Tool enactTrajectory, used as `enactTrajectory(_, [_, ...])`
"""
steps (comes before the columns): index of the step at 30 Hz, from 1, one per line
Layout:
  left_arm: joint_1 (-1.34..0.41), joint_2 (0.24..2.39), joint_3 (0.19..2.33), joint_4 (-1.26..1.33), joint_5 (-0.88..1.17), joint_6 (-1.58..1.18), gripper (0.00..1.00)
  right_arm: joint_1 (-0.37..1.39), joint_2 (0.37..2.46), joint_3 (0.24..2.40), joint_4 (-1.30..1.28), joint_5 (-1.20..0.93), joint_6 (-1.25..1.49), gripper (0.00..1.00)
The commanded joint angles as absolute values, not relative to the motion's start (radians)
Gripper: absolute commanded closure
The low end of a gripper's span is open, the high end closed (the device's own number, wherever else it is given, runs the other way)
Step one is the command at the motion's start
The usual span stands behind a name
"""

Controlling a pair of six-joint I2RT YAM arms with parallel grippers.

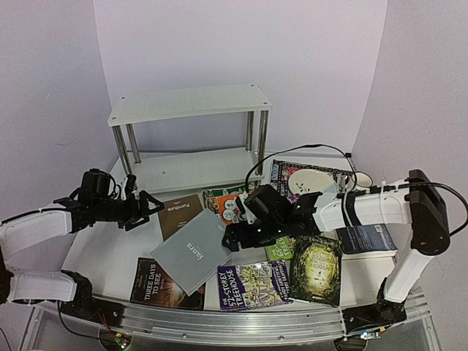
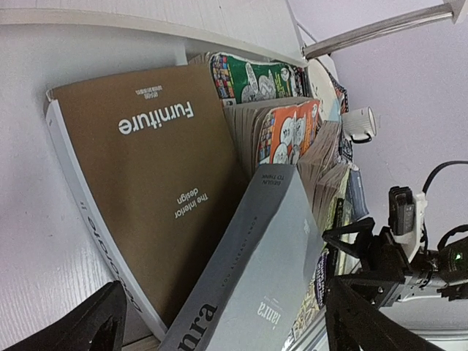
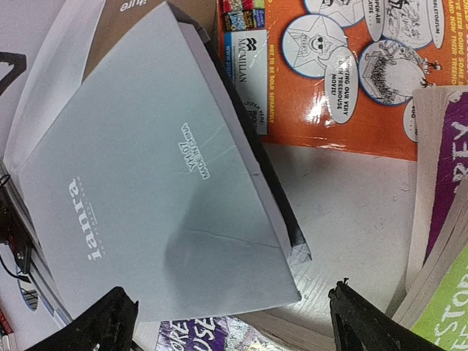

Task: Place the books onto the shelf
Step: Adjust the book pile.

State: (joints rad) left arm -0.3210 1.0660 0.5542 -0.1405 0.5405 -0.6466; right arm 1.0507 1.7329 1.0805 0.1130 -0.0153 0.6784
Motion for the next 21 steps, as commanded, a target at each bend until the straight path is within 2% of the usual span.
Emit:
enactTrajectory(1, [-0.323,1.060,0.528,-0.185,0.608,-0.580,0.00,1.093,1.733,1.125,0.037,0.075,0.693,0.06])
enactTrajectory(8, [-0.324,1.009,0.482,-0.229,0.660,-0.565,0.00,1.170,1.709,1.098,0.024,0.191,0.756,0.02])
enactTrajectory(21, [-0.325,0.983,0.401,-0.185,0.671,-0.612,0.00,1.214,1.779,1.114,0.086,0.220,0.873,0.08])
